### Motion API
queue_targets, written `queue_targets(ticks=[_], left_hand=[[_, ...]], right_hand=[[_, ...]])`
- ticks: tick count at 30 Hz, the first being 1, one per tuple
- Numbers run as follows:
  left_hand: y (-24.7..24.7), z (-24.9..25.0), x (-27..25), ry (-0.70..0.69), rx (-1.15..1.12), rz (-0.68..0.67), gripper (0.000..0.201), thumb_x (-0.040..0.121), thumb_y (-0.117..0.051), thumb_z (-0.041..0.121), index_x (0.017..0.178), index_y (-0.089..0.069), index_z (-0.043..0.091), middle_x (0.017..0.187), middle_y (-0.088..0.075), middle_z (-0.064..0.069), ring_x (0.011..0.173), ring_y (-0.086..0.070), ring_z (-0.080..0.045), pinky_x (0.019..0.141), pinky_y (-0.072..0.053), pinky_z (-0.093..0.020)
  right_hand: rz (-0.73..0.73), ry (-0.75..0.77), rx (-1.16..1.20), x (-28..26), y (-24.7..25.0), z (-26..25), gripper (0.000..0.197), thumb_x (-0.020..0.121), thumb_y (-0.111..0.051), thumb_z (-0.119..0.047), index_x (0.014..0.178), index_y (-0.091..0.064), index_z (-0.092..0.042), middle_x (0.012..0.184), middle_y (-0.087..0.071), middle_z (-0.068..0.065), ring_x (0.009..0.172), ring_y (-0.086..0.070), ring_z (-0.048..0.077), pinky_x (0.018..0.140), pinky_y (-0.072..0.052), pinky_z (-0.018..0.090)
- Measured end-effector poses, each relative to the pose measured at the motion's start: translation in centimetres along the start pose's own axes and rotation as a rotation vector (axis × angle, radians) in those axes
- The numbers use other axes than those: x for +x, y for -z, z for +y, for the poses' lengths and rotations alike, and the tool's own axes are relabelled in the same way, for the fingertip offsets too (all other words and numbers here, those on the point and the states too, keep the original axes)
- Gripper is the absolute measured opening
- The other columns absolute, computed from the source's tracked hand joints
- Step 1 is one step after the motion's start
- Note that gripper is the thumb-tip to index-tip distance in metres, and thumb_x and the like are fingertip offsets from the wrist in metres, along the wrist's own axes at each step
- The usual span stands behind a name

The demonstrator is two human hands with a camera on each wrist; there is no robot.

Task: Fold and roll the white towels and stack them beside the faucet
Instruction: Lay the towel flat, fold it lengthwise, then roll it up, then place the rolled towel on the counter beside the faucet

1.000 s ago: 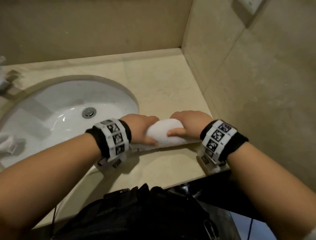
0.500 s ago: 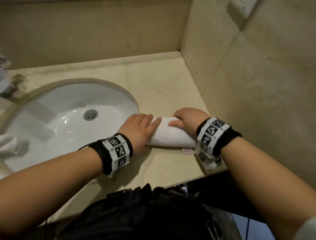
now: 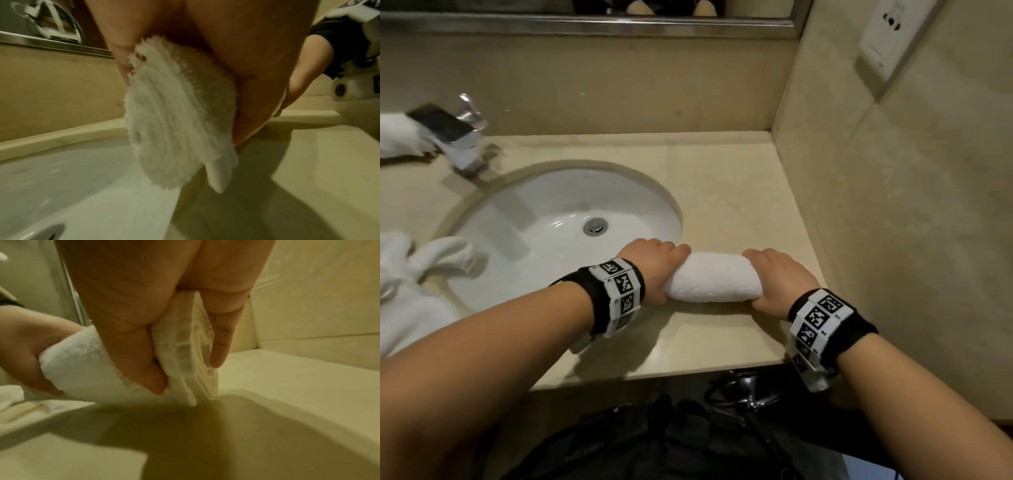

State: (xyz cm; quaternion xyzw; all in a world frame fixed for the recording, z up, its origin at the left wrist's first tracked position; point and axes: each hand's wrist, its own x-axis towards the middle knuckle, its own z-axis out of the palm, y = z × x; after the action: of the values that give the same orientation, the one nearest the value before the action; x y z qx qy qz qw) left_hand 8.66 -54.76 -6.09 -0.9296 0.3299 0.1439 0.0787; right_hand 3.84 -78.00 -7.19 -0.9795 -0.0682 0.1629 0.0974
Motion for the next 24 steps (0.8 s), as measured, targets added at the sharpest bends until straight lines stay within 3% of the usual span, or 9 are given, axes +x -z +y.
queue_targets(ticks=[7, 11, 17, 24], left_hand=[[0.8, -5.2, -7.0, 0.110, -0.043, 0.033, 0.068, 0.066, -0.063, 0.037, 0.124, -0.031, 0.027, 0.106, -0.058, 0.000, 0.092, -0.057, -0.023, 0.069, -0.043, -0.030], [2.9, -10.4, -9.2, 0.158, -0.028, 0.095, 0.068, 0.066, -0.063, 0.035, 0.126, -0.033, 0.027, 0.112, -0.058, 0.000, 0.098, -0.058, -0.026, 0.076, -0.046, -0.033], [3.7, -23.9, -14.6, 0.259, 0.024, 0.107, 0.061, 0.064, -0.063, 0.032, 0.120, -0.040, 0.026, 0.106, -0.059, 0.000, 0.093, -0.060, -0.026, 0.075, -0.050, -0.033], [0.5, -41.0, -22.2, 0.435, 0.034, 0.048, 0.059, 0.065, -0.064, 0.032, 0.119, -0.041, 0.026, 0.110, -0.059, 0.000, 0.099, -0.059, -0.025, 0.081, -0.046, -0.034]], right_hand=[[0.046, 0.174, -0.028, 0.9, 1.9, -7.0, 0.060, 0.067, -0.063, -0.029, 0.123, -0.041, -0.025, 0.108, -0.054, 0.005, 0.097, -0.054, 0.028, 0.074, -0.044, 0.032], [0.108, 0.196, -0.061, 3.3, 4.6, -12.3, 0.064, 0.068, -0.065, -0.030, 0.127, -0.039, -0.025, 0.111, -0.055, 0.005, 0.098, -0.054, 0.028, 0.074, -0.045, 0.032], [0.153, 0.289, -0.052, 11.2, 6.1, -25.9, 0.042, 0.067, -0.064, -0.031, 0.105, -0.049, -0.024, 0.099, -0.060, 0.003, 0.087, -0.057, 0.026, 0.062, -0.042, 0.029], [0.117, 0.431, 0.010, 22.0, 3.6, -43.9, 0.050, 0.069, -0.063, -0.031, 0.114, -0.045, -0.023, 0.107, -0.057, 0.006, 0.093, -0.056, 0.029, 0.067, -0.045, 0.032]])
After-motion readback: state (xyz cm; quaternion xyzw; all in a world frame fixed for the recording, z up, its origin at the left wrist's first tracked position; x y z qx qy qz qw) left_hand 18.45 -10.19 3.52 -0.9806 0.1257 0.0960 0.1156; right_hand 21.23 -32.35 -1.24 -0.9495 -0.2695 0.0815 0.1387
